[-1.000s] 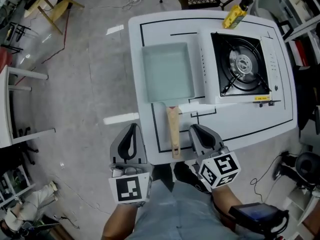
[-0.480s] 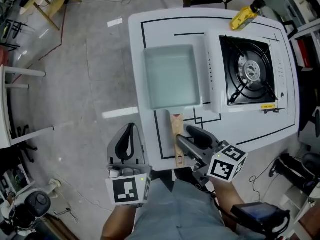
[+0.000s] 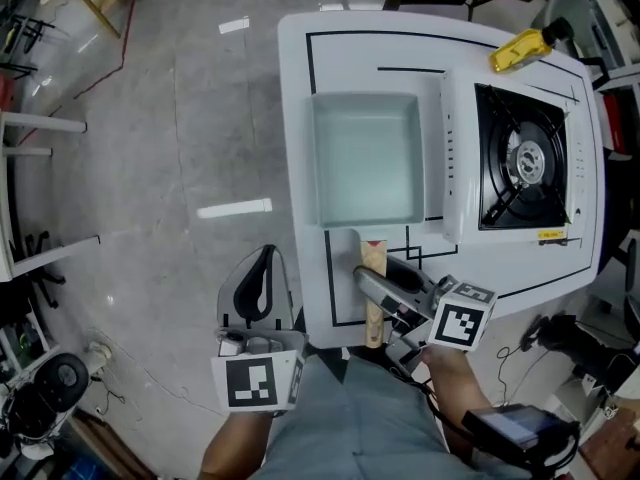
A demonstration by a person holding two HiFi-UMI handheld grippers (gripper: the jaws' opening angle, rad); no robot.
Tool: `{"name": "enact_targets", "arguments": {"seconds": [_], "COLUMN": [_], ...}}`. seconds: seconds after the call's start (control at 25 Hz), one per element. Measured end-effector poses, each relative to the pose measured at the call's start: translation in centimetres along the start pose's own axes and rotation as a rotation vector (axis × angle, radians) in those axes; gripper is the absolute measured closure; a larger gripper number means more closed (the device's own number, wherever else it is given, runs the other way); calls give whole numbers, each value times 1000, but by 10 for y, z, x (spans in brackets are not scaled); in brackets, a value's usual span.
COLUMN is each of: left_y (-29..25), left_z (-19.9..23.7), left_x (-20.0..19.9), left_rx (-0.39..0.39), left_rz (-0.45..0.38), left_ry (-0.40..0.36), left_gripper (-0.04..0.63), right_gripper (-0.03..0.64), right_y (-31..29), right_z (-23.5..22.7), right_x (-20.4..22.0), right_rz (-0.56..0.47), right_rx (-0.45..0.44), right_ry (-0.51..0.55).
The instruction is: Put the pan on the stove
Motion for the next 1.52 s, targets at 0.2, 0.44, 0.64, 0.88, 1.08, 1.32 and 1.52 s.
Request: {"name": "enact_targets", "arguments": {"seconds": [0.2, 0.44, 0.64, 0.88, 1.08, 1.32, 1.52], "left_y": [0, 3, 8, 13, 18, 32, 42], "left_z": [7, 9, 7, 6, 7, 6, -5], "left_x": [-1, -3, -9, -16, -23, -37, -68], "left_rx": [-7, -9, -13, -22, -31, -28, -3], "left_rz": [-4, -6, -15, -29, -42, -74, -144], "left_ry": [2, 1, -12, -29, -39, -46, -65], "left_gripper": [577, 577, 577, 577, 577, 577, 577], "right_gripper": [394, 434, 459, 466, 469, 469, 468], "right_y": [-3, -6, 0, -1, -2, 8, 28], "right_z": [-7, -6, -10, -8, 1, 37, 83], "right_x": [-1, -3, -5, -8, -9, -25, -53], "right_rz": [-21, -54, -88, -82, -92, -130, -185], "right_rx": [-75, -168, -207, -240, -275, -304, -333], "right_ry": [-127, -175, -193, -173, -178, -129, -71]}}
Point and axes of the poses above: the fingertips, and each gripper's own axes: y backward along the fingers, z to its left, x out of its underside, the point moved 6 cm from there along y, backward along the fingers, and after that the axes turned 10 degrees about z, right-handed, at the moved point
